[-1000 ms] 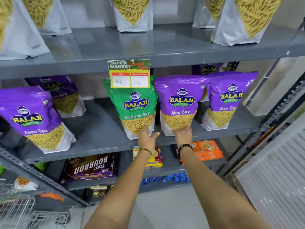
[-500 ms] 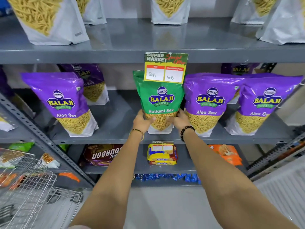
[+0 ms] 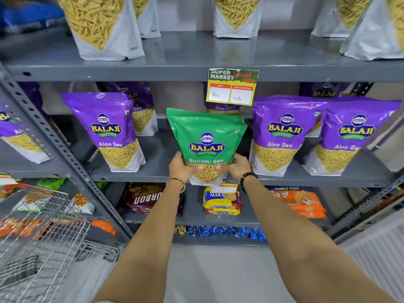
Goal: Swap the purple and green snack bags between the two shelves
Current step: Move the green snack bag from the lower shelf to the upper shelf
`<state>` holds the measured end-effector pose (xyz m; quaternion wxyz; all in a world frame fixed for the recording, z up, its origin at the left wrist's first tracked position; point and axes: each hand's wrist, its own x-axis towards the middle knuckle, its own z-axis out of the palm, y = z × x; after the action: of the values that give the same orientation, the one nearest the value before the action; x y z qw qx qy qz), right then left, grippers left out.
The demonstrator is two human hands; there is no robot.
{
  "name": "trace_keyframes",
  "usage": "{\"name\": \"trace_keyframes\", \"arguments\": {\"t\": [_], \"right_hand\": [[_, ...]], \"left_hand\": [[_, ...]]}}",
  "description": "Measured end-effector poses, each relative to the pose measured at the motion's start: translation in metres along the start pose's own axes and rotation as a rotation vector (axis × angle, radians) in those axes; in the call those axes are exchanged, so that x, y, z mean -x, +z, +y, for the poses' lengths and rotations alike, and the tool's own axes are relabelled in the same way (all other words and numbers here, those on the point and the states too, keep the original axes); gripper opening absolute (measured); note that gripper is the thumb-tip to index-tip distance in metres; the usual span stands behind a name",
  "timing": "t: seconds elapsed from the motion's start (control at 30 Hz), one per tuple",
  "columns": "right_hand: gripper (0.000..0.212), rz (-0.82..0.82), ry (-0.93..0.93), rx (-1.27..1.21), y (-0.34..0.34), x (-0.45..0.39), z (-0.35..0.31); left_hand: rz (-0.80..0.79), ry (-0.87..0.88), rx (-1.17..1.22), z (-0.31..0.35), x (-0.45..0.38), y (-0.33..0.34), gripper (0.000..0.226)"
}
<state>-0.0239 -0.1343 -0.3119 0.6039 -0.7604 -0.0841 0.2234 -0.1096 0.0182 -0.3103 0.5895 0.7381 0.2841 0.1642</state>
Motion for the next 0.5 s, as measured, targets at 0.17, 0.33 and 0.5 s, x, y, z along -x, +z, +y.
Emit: {"name": "trace_keyframes", "arguments": {"t": [0.17,0.33,0.5], "right_hand": [[0.046,-0.038,-0.062,-0.053,0.012,0.032,-0.003],[0.044,-0.094,-0.212,-0.133,0.015,0.055,-0.049],[0.029,-0.120,-0.356,-0.196,0.005,0.070,-0.117]], "left_hand": [[0.002,0.063,0.007,0.000,0.027,-0.030,0.049],[0.022,0.184,0.086,0.034,0.037,-0.065,0.054],[0.063,0.367,0.083,0.103,0.044,-0.097,0.045]]}}
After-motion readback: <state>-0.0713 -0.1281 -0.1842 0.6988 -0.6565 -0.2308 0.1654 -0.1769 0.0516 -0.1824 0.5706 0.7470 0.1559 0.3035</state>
